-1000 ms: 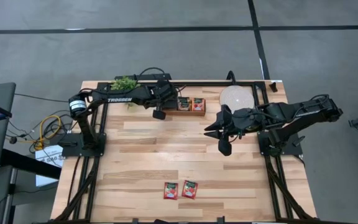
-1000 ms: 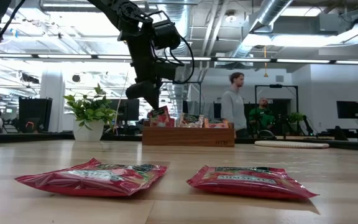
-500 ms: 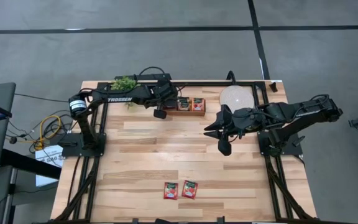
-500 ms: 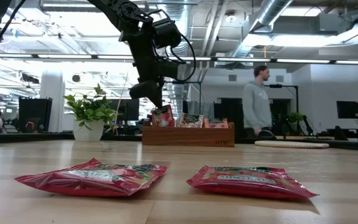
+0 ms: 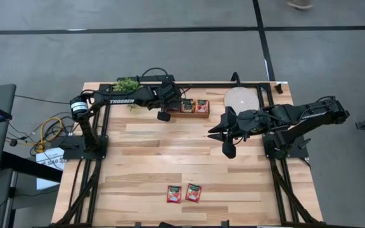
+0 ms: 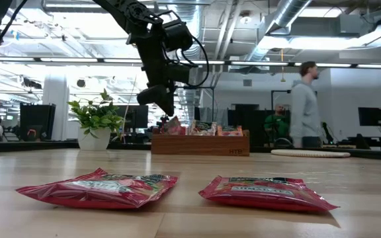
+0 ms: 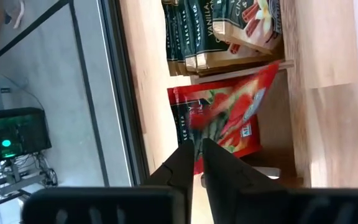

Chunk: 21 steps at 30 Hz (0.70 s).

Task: Pick & Place Tea
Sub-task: Put the left red tea bag into the left section of the wooden organizer

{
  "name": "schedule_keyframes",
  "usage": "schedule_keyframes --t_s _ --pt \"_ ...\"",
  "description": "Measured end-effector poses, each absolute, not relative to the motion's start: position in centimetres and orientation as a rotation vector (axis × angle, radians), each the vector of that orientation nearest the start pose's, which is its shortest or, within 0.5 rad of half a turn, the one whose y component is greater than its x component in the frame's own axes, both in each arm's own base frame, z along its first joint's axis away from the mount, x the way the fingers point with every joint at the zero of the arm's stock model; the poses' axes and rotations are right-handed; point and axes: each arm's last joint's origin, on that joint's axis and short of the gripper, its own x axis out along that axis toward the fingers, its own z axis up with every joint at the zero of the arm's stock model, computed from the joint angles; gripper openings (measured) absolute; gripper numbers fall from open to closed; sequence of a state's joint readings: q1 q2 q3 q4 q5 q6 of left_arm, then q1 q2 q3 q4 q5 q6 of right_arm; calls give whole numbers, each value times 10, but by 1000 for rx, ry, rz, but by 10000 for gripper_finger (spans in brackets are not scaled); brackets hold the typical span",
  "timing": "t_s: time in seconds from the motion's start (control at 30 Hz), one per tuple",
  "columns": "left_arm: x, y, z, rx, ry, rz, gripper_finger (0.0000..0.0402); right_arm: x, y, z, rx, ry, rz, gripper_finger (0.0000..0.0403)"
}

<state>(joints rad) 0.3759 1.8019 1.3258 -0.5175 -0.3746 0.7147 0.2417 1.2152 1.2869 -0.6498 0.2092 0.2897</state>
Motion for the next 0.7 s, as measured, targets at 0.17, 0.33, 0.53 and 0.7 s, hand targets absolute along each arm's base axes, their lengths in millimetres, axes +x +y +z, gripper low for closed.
schedule_keyframes --t_s 0.17,0.33,0.53,0.7 --pt "346 150 222 652 1227 286 46 243 54 376 153 563 -50 75" --pt "346 153 223 660 1231 312 56 243 54 376 153 563 -50 75" --pt "343 153 224 692 1281 375 56 243 54 376 154 563 -50 75" --pt "344 138 222 594 1255 267 55 243 54 376 161 563 -53 75"
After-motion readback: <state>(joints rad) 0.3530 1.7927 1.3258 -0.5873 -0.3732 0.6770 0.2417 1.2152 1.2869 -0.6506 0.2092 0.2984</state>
